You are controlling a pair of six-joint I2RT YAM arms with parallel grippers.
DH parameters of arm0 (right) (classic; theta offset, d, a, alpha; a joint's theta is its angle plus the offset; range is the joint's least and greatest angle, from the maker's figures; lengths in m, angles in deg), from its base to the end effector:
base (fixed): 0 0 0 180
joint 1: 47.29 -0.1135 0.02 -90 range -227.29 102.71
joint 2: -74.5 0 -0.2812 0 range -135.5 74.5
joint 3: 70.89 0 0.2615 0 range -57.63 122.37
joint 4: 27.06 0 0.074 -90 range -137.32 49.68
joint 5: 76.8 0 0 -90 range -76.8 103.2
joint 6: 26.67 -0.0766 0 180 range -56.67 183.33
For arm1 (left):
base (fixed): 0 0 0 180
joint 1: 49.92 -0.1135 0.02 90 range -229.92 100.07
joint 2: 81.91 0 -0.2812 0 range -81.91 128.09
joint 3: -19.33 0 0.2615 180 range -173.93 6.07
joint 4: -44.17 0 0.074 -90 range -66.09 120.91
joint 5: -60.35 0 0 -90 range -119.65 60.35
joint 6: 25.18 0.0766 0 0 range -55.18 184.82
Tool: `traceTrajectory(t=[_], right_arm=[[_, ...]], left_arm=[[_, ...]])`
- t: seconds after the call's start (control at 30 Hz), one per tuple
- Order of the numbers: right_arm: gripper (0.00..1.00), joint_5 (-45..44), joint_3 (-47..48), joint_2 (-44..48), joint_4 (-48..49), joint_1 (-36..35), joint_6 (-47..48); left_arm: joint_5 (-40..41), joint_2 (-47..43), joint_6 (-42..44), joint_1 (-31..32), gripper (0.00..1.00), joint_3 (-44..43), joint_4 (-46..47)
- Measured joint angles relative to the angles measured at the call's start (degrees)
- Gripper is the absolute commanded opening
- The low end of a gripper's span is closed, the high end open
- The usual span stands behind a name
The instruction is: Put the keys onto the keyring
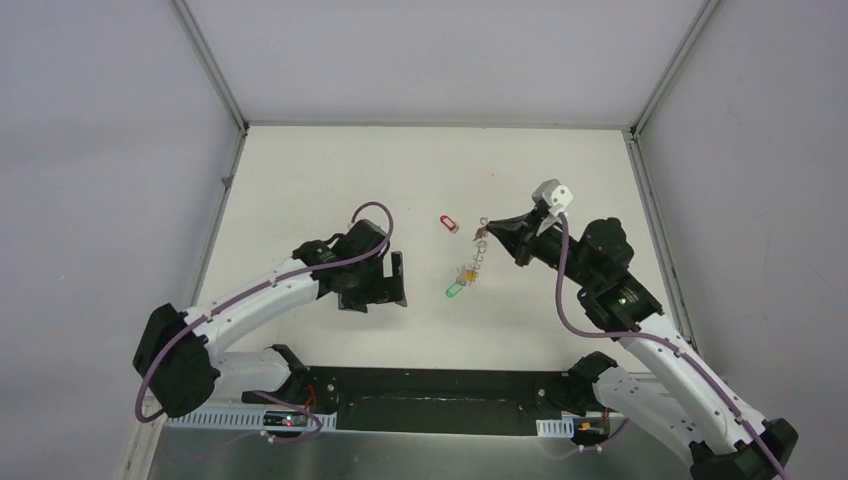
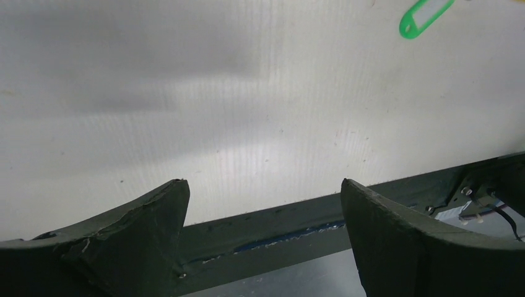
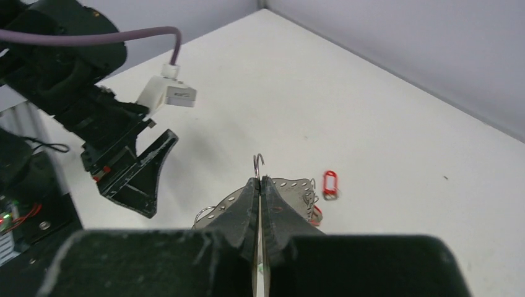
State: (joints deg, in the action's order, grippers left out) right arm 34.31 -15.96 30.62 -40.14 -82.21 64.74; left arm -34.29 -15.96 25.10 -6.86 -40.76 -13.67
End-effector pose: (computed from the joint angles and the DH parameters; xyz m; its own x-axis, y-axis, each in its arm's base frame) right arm 0.1641 0.1482 0.3534 -0.0086 -0.0340 -0.9994 -0.8296 0.5582 -0.0118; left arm 0.1654 -0.1630 0.2088 -0.9554 0.0211 -0.2945 0.1250 0.9325 -0.3389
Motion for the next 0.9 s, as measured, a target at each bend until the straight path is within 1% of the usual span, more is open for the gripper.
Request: traceTrajectory(t=[0.13, 0.17, 0.23, 0.27, 0.43, 0.5, 0.6, 0.73, 0.9], right_arm=[[0.00, -5.6, 0.2, 4.1, -5.6, 4.0, -0.3], [0.00, -7.0, 0.5, 5.2, -7.0, 4.6, -0.2], [0.00, -9.1, 1.1, 7.3, -9.7, 5.0, 0.0], [0.00, -10.2, 1.4, 8.4, -11.1, 5.0, 0.2], [0.00, -14.4, 2.1, 14.0, -16.8, 5.0, 1.4], [0.00, -15.3, 2.1, 15.9, -19.0, 5.0, 1.7], [0.00, -16.1, 2.1, 17.9, -22.1, 5.0, 1.9], [0.00, -16.2, 2.1, 20.8, -25.6, 5.0, 1.8], [0.00, -15.8, 2.0, 23.8, -28.2, 5.0, 1.4]], left_arm=[[-1.0, 7.3, -0.5, 0.0, 0.89, -3.8, 2.3], [-1.5, 9.4, -1.2, 0.0, 0.83, -5.0, 3.3], [-2.0, 13.3, -3.1, 0.0, 0.68, -7.3, 4.8], [-2.1, 15.7, -4.7, 0.0, 0.64, -8.8, 5.6], [-5.0, 28.4, -12.7, 0.0, 0.67, -16.9, 8.0], [-6.8, 33.4, -16.2, 0.2, 0.69, -19.9, 8.7], [-7.9, 38.6, -20.1, 1.1, 0.70, -23.4, 8.7], [-7.4, 42.4, -26.1, 3.5, 0.69, -28.1, 7.9], [-4.8, 43.8, -32.1, 5.6, 0.65, -33.6, 6.6]])
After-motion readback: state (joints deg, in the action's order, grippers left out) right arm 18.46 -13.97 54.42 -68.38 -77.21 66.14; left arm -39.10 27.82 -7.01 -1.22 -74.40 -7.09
